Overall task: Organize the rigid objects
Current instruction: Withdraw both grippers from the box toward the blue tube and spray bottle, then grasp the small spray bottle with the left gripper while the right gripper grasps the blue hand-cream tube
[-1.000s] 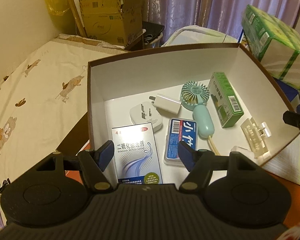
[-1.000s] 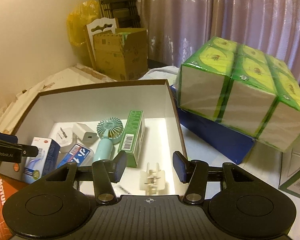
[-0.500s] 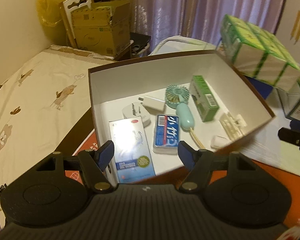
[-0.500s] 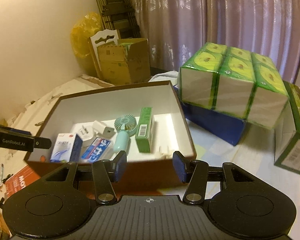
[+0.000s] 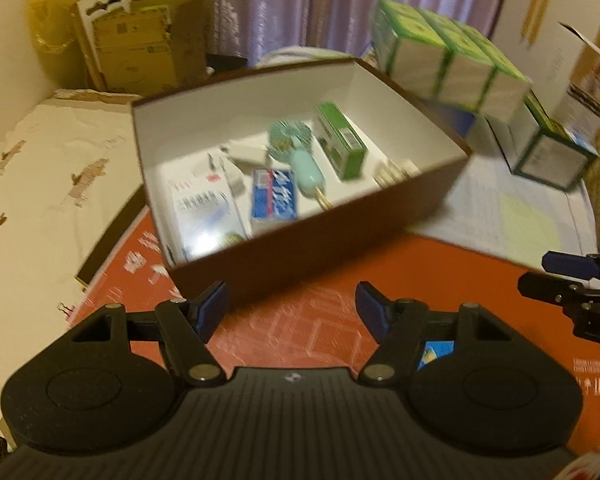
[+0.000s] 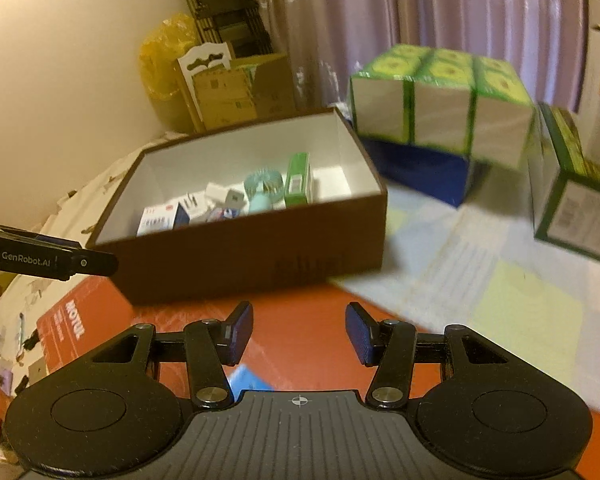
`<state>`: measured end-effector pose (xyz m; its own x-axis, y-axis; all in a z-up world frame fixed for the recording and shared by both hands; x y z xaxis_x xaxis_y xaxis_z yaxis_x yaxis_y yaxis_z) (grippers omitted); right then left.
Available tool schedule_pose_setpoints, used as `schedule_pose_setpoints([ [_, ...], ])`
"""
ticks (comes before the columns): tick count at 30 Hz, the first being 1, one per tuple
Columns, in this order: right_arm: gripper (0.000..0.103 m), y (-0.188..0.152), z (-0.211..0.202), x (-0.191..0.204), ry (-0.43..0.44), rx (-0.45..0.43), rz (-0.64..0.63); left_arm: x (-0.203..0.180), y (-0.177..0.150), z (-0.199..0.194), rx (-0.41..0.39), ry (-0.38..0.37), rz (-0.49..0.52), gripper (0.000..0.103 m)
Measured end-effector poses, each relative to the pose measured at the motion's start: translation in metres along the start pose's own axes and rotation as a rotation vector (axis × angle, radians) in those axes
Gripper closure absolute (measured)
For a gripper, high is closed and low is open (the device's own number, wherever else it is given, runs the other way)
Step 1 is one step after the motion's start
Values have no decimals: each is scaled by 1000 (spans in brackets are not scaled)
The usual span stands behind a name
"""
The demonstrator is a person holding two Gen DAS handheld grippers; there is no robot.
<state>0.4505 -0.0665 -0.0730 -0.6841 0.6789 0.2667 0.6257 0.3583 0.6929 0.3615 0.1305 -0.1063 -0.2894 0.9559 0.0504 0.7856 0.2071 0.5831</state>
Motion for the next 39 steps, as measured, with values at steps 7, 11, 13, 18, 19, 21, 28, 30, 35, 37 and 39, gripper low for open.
schedule_pose_setpoints([
  [7, 55, -40, -8, -4, -18, 54, 51, -26, -39, 9, 62, -59, 58, 36],
  [11, 55, -64, -8, -7, -24, 93, 78, -40, -56, 17, 96, -89, 108, 36],
  [13, 55, -74, -8, -8, -26, 113, 87, -47, -64, 20, 111, -104, 139, 36],
  [18, 55, -94, -2, -9, -36, 156, 71, -65, -82, 30, 146, -133, 196, 37],
  [19, 55, -98, 0, -9, -38, 164, 64, -67, -85, 32, 151, -138, 206, 37],
  [21, 55, -103, 3, -10, -41, 173, 54, -72, -90, 38, 165, -144, 220, 37],
  [28, 55, -113, 16, -14, -55, 199, -9, -84, -108, 58, 224, -150, 267, 38],
  [30, 55, -112, 20, -17, -57, 204, -24, -87, -111, 62, 233, -146, 279, 38],
  [35, 55, -114, 30, -21, -63, 213, -67, -94, -113, 70, 235, -126, 316, 38],
  [37, 55, -114, 33, -21, -56, 214, -86, -97, -111, 72, 221, -109, 337, 38],
  [39, 55, -113, 36, -20, -51, 211, -109, -98, -107, 73, 217, -104, 340, 38],
])
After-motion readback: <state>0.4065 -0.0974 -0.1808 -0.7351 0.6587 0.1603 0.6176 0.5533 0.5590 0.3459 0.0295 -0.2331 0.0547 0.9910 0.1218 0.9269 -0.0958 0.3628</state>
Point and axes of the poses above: each gripper's, at about its wrist camera, not at the fingertips, and z roughly the way its jaws point, x to its left, y to its top, the point moved 10 cm from there along z, roughly the way its jaws point, and after that the axes turned 8 degrees about y, right-handed, at the moved point
